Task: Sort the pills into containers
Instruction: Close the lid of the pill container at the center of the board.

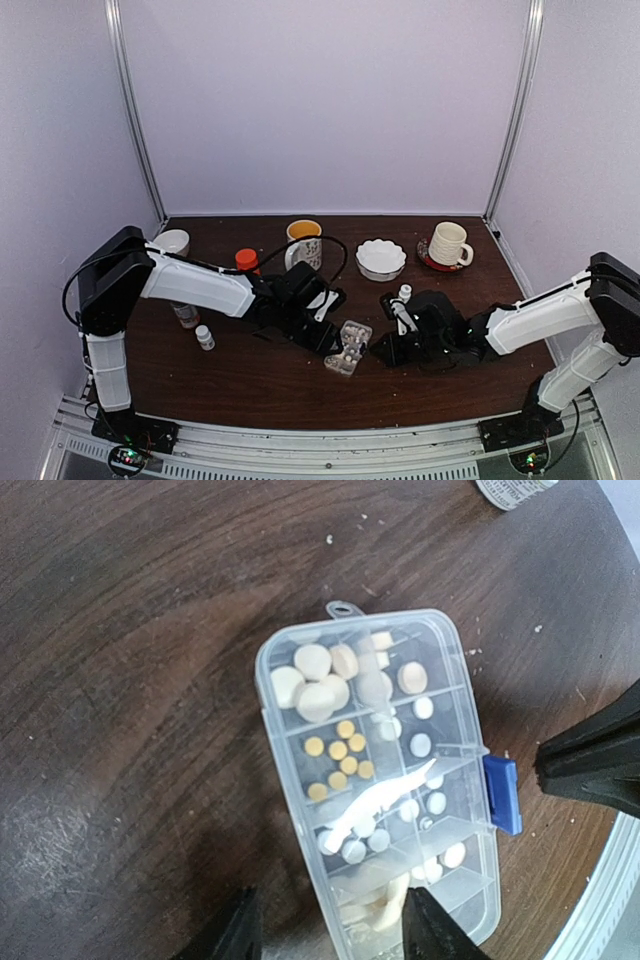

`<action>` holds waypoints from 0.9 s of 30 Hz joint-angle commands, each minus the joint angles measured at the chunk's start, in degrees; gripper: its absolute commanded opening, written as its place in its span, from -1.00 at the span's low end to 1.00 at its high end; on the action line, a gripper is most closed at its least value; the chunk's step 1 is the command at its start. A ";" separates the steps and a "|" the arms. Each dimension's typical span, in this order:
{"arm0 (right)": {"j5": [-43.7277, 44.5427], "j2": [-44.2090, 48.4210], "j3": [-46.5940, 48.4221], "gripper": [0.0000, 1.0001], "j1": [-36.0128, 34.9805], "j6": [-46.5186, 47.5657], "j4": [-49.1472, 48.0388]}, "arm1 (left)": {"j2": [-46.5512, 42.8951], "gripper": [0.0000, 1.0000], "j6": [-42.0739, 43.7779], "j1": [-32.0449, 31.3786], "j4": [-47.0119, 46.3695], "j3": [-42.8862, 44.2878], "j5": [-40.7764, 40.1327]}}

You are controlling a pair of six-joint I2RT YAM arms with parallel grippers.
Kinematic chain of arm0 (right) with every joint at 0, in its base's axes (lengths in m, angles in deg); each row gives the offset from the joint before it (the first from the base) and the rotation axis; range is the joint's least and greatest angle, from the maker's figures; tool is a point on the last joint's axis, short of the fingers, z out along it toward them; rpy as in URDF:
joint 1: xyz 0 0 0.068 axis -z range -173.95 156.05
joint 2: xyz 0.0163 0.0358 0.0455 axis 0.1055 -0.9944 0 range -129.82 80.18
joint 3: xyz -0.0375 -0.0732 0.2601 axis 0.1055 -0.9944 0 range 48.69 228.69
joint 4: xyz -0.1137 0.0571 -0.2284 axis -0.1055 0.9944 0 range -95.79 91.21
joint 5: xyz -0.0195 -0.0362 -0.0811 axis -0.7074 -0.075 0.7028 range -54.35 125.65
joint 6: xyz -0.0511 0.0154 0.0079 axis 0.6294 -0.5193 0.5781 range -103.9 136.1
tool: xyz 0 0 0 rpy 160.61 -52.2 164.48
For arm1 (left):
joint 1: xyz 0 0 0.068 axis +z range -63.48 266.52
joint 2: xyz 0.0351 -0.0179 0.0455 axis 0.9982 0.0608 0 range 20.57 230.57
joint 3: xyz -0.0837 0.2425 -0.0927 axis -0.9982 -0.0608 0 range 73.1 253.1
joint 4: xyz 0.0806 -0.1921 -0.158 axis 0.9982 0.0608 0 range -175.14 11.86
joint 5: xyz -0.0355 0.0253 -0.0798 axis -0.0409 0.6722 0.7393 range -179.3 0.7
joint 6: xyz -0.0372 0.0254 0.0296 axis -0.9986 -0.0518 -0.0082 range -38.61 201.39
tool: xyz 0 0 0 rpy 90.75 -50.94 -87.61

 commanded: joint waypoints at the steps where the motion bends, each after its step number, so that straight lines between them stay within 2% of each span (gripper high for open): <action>1: 2.09 2.55 0.07 -0.85 -0.40 0.72 -0.30 | 1.59 0.01 1.05 -0.20 1.77 1.08 -2.15; 6: 2.65 2.01 4.91 -0.41 -0.66 2.48 4.58 | 1.99 -0.01 1.32 -0.16 2.62 1.74 -2.59; 10: 4.68 0.46 7.70 -0.23 -0.84 3.58 8.50 | 2.14 -0.02 1.28 -0.22 2.73 2.10 -2.47; 20: 5.02 -4.69 9.22 -0.19 -1.50 4.26 10.73 | 2.10 -0.02 1.44 -0.37 2.84 2.16 -2.54; 27: 5.72 -1.72 5.19 -0.38 -1.55 4.06 10.35 | 2.12 -0.08 1.54 -0.34 3.41 2.33 -2.81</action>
